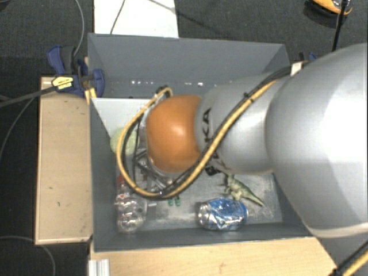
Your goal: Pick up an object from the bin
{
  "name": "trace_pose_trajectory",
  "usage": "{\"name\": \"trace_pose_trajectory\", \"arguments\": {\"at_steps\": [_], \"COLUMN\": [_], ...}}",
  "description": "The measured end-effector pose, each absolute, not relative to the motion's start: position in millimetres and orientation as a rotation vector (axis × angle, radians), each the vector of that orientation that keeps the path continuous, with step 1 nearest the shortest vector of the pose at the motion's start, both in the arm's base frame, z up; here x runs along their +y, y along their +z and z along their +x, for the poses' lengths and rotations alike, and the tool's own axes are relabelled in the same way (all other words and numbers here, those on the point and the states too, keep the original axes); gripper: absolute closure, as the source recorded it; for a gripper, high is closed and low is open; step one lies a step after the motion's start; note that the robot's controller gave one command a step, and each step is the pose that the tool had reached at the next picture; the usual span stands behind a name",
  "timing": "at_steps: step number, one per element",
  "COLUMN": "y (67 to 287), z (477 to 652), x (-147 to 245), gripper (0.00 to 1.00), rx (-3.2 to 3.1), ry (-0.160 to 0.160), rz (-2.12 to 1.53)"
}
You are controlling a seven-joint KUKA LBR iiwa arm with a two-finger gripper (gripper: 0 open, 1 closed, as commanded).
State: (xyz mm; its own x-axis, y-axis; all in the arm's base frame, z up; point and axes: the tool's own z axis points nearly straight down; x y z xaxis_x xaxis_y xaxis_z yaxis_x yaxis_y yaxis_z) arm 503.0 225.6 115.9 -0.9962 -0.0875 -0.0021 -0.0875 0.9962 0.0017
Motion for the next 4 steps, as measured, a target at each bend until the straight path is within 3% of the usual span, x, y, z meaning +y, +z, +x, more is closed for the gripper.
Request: {"name": "trace_pose_trajectory", "arguments": {"at_steps": [1,2,3,4], "y": [115,136,76,70], "z": [501.3,488.0,485.8,488.4], "x": [238,246,245,254], "gripper": [0.00,0.00,0.00,1.00], "rx": [3.120,2.993,2.861,2.632], "ry": [0.000,0.003,0.010,0.004], "rz": [-0.386,-0.938,-1.257,-1.698]}}
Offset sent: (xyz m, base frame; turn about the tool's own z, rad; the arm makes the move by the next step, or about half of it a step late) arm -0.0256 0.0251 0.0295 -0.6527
